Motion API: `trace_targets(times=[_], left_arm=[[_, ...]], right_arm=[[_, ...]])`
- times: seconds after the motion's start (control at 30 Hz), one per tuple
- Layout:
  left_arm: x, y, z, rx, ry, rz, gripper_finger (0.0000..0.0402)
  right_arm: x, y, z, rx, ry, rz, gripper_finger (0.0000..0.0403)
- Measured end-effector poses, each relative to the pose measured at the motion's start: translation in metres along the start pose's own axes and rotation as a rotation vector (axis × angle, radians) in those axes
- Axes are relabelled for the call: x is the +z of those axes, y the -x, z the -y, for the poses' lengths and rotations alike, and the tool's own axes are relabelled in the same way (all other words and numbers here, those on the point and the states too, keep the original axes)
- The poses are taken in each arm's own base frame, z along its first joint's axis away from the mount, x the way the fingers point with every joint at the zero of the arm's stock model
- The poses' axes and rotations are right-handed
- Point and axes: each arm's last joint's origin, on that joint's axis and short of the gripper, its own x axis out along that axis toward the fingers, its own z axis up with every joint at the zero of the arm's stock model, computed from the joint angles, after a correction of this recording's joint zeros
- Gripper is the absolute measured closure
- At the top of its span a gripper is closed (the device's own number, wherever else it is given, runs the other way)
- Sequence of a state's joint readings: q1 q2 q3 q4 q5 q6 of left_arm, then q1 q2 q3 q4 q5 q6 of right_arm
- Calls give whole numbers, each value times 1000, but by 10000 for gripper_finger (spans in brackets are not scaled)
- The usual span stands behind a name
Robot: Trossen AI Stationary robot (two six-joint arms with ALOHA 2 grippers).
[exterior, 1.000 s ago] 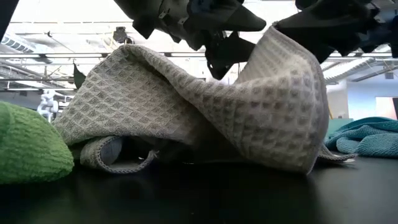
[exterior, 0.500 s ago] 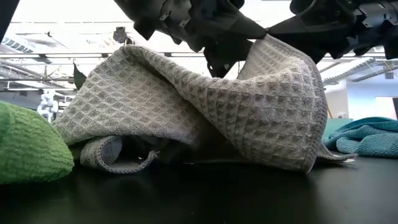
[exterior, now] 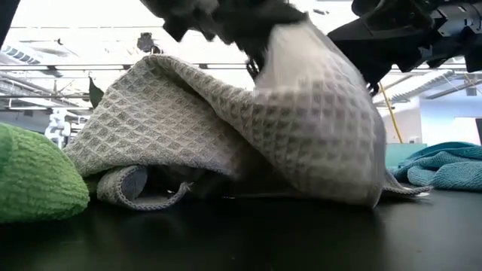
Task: Fold microfiber towels
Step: Fold the gray microfiber towel on the towel
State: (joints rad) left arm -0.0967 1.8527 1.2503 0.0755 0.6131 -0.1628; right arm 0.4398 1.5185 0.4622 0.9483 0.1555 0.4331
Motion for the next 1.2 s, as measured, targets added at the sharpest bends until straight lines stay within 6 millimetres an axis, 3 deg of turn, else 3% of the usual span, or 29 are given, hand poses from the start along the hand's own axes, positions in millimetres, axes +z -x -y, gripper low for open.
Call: trace_targets(times=[0.13,0.27,0.37,0.6,0.9,1.2], left_arm=[[11,28,21,40,-21,-34,398],[19,62,45,172,-60,-71,399],[18,76,52,248,-46,-105,399],[19,81,54,288,-43,-103,400],[19,81,54,308,-48,-104,400],[18,82,52,313,-42,-116,400]], right_arm=[[-7,1,-1,-12,19,-59,305],[-26,5,-1,-56,50,-238,258],[-39,10,-3,-108,57,-340,235],[-49,14,-5,-202,4,-376,221],[-74,5,-7,-241,-242,-349,220],[-89,-14,-15,-304,-193,-285,229]])
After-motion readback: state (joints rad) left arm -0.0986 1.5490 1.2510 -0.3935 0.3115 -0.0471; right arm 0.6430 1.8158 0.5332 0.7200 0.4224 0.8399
